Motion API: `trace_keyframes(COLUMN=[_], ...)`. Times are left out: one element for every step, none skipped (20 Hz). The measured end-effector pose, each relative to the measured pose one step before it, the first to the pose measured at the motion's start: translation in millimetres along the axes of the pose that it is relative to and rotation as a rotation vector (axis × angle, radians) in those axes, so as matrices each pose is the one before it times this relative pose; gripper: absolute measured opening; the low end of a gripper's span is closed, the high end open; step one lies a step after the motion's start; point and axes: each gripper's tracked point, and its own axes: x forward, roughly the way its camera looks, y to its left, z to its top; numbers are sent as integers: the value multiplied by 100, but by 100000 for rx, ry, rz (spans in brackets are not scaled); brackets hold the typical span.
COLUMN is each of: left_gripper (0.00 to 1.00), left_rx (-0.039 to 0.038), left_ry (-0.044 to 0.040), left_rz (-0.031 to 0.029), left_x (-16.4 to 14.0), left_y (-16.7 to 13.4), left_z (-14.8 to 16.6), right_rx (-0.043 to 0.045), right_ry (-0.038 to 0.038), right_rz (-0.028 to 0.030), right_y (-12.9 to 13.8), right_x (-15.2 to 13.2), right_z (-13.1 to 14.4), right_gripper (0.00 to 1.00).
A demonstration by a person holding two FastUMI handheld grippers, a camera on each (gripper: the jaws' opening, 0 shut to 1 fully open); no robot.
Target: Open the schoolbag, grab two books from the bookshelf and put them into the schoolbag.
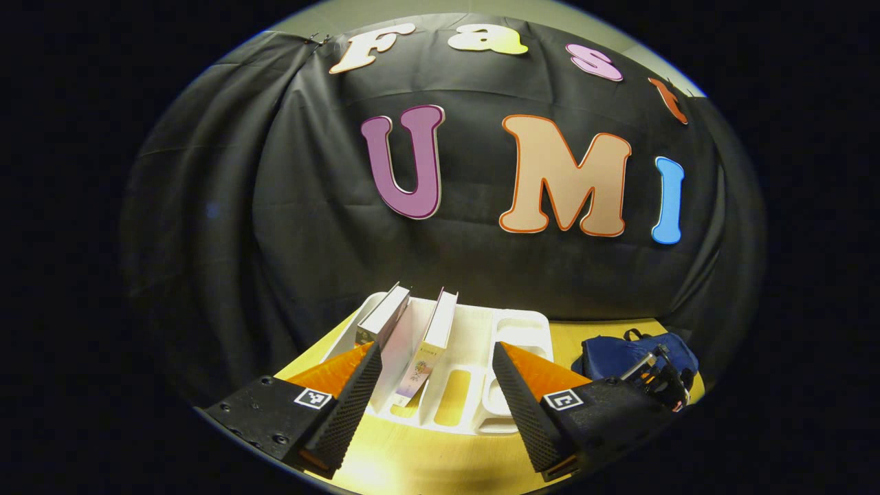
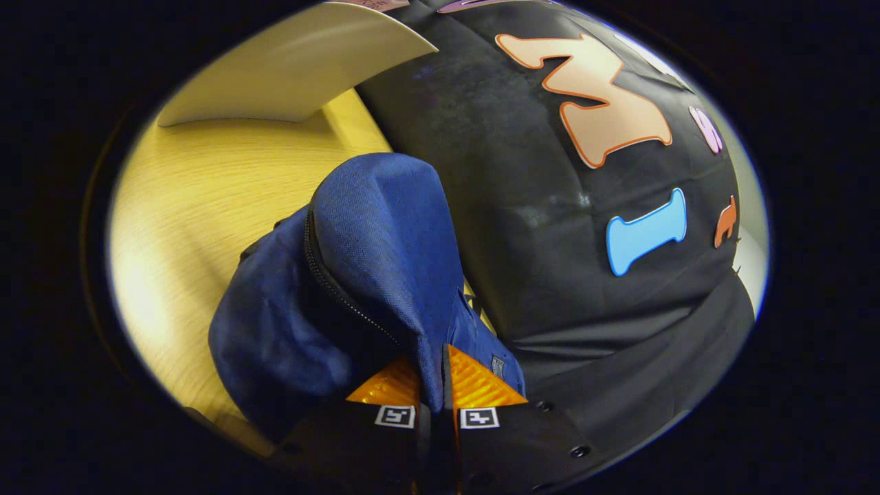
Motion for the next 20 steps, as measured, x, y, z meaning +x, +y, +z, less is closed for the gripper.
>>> trace_keyframes(left_gripper=[95,96,95,95,96,93,95,95,95,95,95,95,95,95,95,95,95,95,95,95], left_rx=[246,453,502,662,625,752,586,206,133,755,1256,1605,999,-41,-790,-885,-458,-602,34,174], left_ry=[618,886,1328,1494,1775,1944,1539,925,875,1364,1549,1593,1788,2541,2867,3089,3227,3559,3993,4549], left_rz=[-287,51,526,559,659,115,-160,-591,-795,-306,-237,-632,-1466,-2104,-2310,-2148,-2123,-1892,-2020,-2049], left_x=[504,612,654,652,689,690,618,702,657,664,698,583,633,490,585,650,673,636,632,610], left_y=[-25,33,107,129,172,27,38,13,-80,147,190,115,-145,-203,-227,-232,-176,-27,-149,-177], left_z=[243,11,101,-90,62,-79,80,275,395,232,278,268,301,101,174,20,72,-89,75,-146], right_rx=[1980,1236,1161,1661,1817,1422,1045,787,715,600,374,102,-158,-12,339,741,902,1034,352,132], right_ry=[-16,-200,-283,-217,33,-2,69,161,130,89,37,71,-39,-151,-85,5,30,-116,-236,-197], right_rz=[-196,-901,-837,-760,-383,-303,-194,54,251,266,423,411,271,157,-27,-25,-140,-13,260,5], right_y=[-259,-533,-717,-585,-561,-506,-512,-268,-143,-32,121,52,7,-95,-71,-160,-273,-119,-137,-216], right_x=[-74,-73,1,-8,-1,-63,3,66,87,-15,101,4,-15,-112,4,9,15,-52,44,-30], right_z=[-47,218,240,223,109,103,178,77,-31,13,-151,-32,5,11,-74,100,-41,65,55,103], right_gripper=[7,7,10,7,7,7,10,10,10,10,10,10,10,10,10,10,10,10,10,10])
